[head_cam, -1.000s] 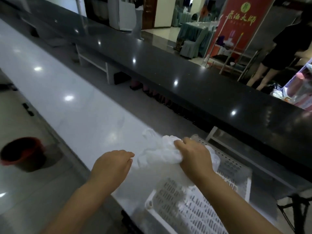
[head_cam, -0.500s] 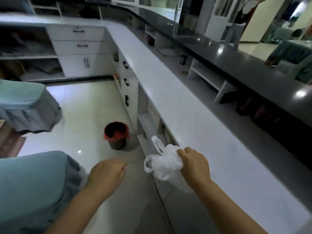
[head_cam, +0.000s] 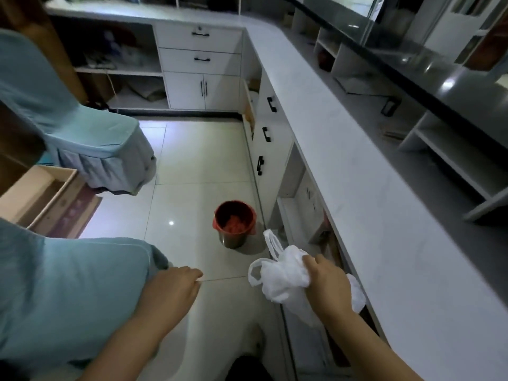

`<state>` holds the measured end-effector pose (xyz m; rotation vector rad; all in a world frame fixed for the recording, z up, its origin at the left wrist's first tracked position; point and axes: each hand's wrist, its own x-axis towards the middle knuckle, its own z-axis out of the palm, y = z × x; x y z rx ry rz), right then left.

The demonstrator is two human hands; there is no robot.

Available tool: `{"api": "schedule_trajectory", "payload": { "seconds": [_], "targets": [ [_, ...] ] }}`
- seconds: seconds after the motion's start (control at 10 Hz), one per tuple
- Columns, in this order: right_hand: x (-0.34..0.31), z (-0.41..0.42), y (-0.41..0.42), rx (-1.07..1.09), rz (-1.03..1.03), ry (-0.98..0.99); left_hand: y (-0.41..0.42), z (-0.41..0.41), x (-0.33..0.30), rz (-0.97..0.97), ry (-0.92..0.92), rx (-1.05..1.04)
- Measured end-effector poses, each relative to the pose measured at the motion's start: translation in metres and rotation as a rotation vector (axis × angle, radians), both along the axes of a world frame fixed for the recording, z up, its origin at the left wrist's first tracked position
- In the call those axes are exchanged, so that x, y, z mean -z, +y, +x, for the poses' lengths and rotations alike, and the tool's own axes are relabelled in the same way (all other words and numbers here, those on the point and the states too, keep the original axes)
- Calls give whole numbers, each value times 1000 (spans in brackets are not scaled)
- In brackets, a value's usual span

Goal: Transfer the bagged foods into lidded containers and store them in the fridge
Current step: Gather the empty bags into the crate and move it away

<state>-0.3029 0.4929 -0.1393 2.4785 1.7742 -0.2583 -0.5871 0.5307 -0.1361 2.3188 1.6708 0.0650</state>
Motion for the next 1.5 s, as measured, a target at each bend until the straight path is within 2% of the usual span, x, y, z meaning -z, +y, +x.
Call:
{"api": "schedule_trajectory", "payload": {
  "seconds": [0.1,0.2,0.3,0.6,0.9,1.0,1.2,1.3,1.4,1.5],
  "targets": [
    [7,9,58,138,32,-16,48,4,0,-3,37,-83],
    [0,13,116,-113,75,80,100,19,-5,-14,76,-126],
    [10,30,171,-201,128,148,148,33,-4,-14,61,-166],
    [42,10,309,-233,-54,219,252,18,23,-160,82,-259],
    [89,-19,439,-144,-203,183,421,-5,82,-238,84,-109],
    [123,-25,484,-135,-274,152,472,-7,118,-274,107,-67],
    [241,-22,552,-181,-444,162,544,5,228,-335,55,-47],
    [315,-15,574,-20,-486,200,567,20,289,-362,49,-35],
    [396,-11,599,-44,-395,169,584,37,353,-394,55,-15],
    [471,-13,619,-172,-346,232,594,48,411,-393,29,-54]
  ]
}}
